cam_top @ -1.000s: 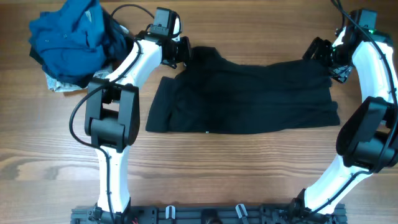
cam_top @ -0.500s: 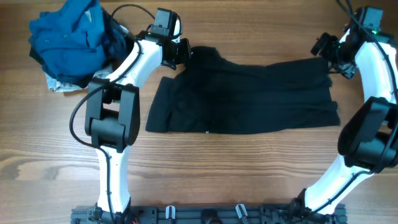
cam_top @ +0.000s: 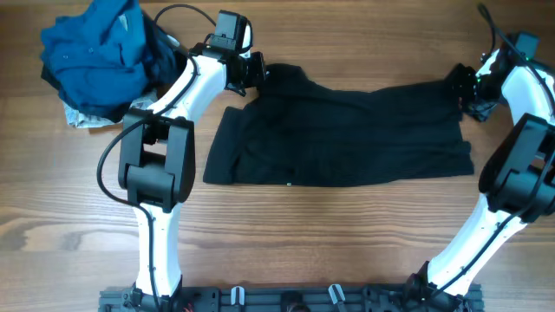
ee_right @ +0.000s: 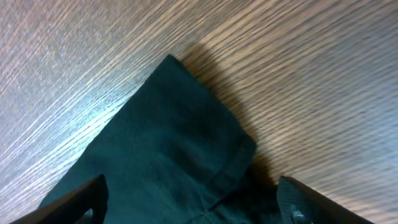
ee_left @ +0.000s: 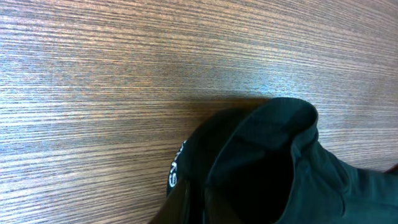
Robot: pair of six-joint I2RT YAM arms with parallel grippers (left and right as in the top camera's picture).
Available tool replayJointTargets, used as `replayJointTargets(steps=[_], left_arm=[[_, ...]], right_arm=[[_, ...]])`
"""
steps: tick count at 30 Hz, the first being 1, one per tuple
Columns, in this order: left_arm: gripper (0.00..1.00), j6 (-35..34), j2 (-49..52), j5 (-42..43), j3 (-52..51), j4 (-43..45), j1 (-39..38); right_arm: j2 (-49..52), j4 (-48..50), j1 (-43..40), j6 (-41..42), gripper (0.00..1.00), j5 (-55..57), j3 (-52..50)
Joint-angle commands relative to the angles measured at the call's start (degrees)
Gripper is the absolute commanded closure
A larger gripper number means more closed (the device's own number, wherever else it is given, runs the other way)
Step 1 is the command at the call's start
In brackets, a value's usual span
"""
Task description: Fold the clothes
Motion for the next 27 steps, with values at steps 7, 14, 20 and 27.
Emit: replayJointTargets(steps=[7,14,20,27], left_arm=[[0.91,0.5,0.55,-0.74,1.14,0.13,-0.26],[0.94,0.5,0.52,-0.72,1.14,0.44,-0.26],[0.95,0.5,0.07,-0.72,1.16,1.07,-0.26],[0.96,0.52,-3.19,-0.74,1.2,0.98,-0.02]], right_arm=[[2.58,0.46,0.11,-0.9,0.37,-2.93,0.55],[2.56,0.5,-0.46,2.27,0.92,-0.33,0.57],[2.38,0.2,-1.6,2.49,0.96,-0.35,2.16],[2.27,-5.35,-1.64,2.51,0.96,-0.37,8.48]])
